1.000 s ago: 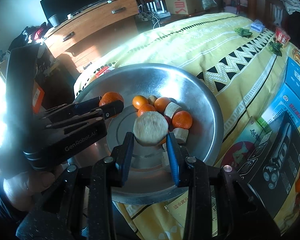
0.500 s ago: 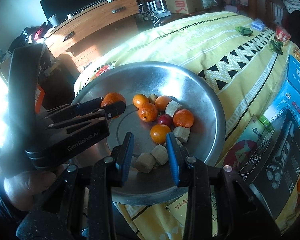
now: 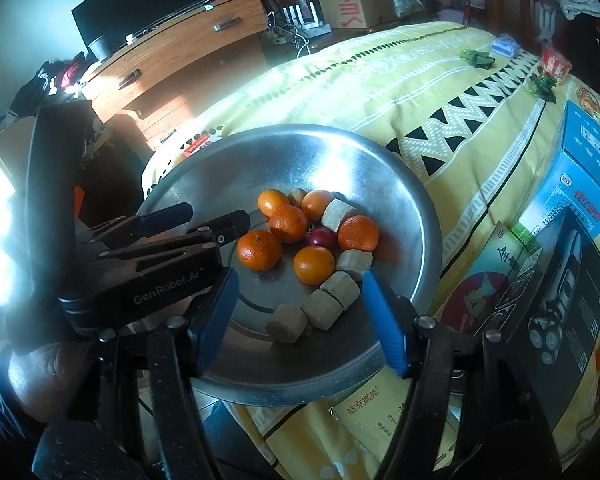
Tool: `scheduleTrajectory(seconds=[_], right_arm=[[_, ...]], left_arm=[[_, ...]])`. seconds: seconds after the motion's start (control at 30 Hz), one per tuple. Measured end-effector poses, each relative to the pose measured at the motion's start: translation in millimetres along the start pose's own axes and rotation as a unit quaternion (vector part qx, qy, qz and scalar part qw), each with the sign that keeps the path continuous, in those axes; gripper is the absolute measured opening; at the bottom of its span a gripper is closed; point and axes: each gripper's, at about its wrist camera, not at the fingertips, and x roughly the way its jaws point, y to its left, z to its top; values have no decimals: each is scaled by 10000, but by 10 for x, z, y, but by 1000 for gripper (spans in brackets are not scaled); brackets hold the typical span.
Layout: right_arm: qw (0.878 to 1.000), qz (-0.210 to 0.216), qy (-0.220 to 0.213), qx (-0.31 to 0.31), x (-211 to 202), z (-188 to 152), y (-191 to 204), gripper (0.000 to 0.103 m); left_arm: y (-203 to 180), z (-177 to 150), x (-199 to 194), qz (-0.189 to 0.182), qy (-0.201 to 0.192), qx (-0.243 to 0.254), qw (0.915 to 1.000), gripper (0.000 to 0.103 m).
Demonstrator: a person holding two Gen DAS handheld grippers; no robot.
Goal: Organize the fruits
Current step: 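Carry both items into the steel bowl and open both tools to release them, then move both open tools back to the fruit pile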
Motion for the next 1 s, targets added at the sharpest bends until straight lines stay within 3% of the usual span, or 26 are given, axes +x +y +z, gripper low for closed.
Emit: scheduleTrajectory(seconds=[0.17,0.3,0.43,0.57,0.67,0.83,1.0], right_arm=[[9993,39,-350,-120,-225,-35,59,67],[9945,-164,-909,-493,-618,-194,147,67],[9884,-508,-1319,-552,-995,-498,39,74],[9839,-1008,-1438,-319,-1242,-870,-253,76],[9822,-1343,-1314,80,-1379,-1229,-548,76],[9761,-1724,-981,892,-1521,-1782,-1080,76],[9640,-2017,-920,1468,-1723,-2178,-1481,76]], left_arm=[[25,-16,-61,-31,-78,-74,9999,71],[-28,-6,-215,2,-308,-73,9995,71],[-317,27,-427,-55,-612,274,9977,71],[-801,19,-718,-427,-1004,738,9913,71],[-1246,-59,-926,-913,-1227,1155,9815,71],[-2051,-268,-1097,-1682,-1197,1741,9629,71],[-2919,-686,-1260,-2560,-1064,2626,9242,71]])
